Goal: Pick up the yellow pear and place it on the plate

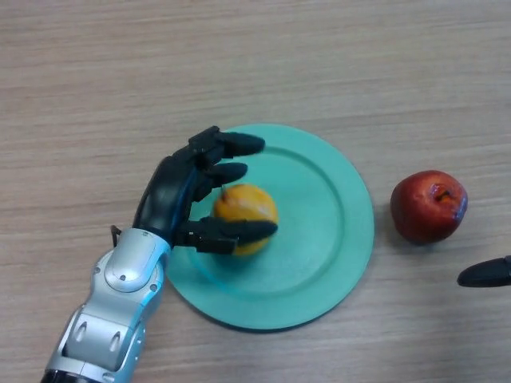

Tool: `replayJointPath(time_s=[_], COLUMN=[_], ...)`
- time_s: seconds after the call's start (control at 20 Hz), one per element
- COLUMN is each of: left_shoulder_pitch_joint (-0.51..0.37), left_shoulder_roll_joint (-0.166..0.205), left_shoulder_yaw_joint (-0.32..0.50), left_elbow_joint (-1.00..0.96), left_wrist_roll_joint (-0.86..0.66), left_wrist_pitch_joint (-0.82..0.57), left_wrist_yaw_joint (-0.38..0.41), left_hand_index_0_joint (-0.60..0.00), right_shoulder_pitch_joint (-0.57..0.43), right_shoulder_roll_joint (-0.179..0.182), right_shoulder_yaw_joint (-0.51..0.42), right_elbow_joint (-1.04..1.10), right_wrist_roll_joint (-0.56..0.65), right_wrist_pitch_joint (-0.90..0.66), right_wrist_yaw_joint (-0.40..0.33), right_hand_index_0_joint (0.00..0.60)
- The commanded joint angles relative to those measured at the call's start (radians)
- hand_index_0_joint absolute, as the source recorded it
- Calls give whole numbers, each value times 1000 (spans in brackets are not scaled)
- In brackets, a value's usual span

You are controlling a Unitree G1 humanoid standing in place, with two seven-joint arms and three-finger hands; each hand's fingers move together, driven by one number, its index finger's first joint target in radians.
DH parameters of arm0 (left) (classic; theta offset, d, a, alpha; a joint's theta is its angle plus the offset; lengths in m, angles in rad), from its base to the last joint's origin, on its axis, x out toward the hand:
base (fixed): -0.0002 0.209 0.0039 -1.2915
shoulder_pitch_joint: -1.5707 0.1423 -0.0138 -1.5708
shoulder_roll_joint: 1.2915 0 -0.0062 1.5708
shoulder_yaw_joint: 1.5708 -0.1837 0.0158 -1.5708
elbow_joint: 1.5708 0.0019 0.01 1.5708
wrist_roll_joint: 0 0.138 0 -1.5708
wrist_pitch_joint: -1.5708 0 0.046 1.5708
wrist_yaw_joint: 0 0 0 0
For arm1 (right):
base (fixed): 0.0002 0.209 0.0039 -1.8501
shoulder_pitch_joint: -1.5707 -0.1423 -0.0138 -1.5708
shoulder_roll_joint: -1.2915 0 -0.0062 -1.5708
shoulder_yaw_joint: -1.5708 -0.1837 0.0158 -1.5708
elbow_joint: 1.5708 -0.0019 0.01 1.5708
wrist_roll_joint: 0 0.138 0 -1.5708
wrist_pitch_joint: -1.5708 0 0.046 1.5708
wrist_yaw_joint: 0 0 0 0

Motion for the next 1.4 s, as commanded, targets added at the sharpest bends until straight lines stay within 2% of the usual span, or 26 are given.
replayJointPath(time_s=[0.05,0.25,0.45,0.55,0.6,0.65,0.7,0.75,0.8,0.9,1.05,1.15,1.25,1.4], left_shoulder_pitch_joint=[-27,-4,34,65,79,83,84,84,104,123,151,162,175,191], left_shoulder_roll_joint=[13,13,13,35,58,71,104,117,148,182,214,222,227,211], left_shoulder_yaw_joint=[35,73,147,201,264,284,357,378,422,467,515,539,537,521], left_elbow_joint=[-76,-190,-323,-421,-493,-518,-577,-586,-599,-569,-532,-520,-513,-526], left_wrist_roll_joint=[41,32,56,9,-93,-137,-263,-300,-359,-364,-388,-390,-324,-242], left_wrist_pitch_joint=[-84,1,75,114,144,167,223,224,185,96,13,-57,-97,-112], left_wrist_yaw_joint=[-16,-60,-89,-100,-91,-92,-65,-49,-29,-20,-62,-68,-62,-59], left_hand_index_0_joint=[0,0,0,0,0,0,0,0,0,0,0,0,0,0], right_shoulder_pitch_joint=[-12,-9,-16,-31,-36,-39,-48,-47,-54,-71,-77,-87,-92,-108], right_shoulder_roll_joint=[-28,-26,-29,-34,-37,-39,-39,-40,-42,-46,-47,-52,-55,-60], right_shoulder_yaw_joint=[-55,-51,-46,-44,-36,-31,-11,-6,0,11,28,31,45,46], right_elbow_joint=[-79,-107,-94,-76,-67,-64,-43,-39,-23,1,24,36,54,54], right_wrist_roll_joint=[18,25,15,18,24,26,24,21,28,33,48,57,42,76], right_wrist_pitch_joint=[-87,-59,-64,-70,-69,-62,-79,-84,-82,-99,-109,-118,-138,-111], right_wrist_yaw_joint=[-19,-9,-6,-16,-18,-19,-23,-20,-17,-26,-28,-26,-18,-6], right_hand_index_0_joint=[0,0,0,0,0,0,0,0,0,0,0,0,0,0])
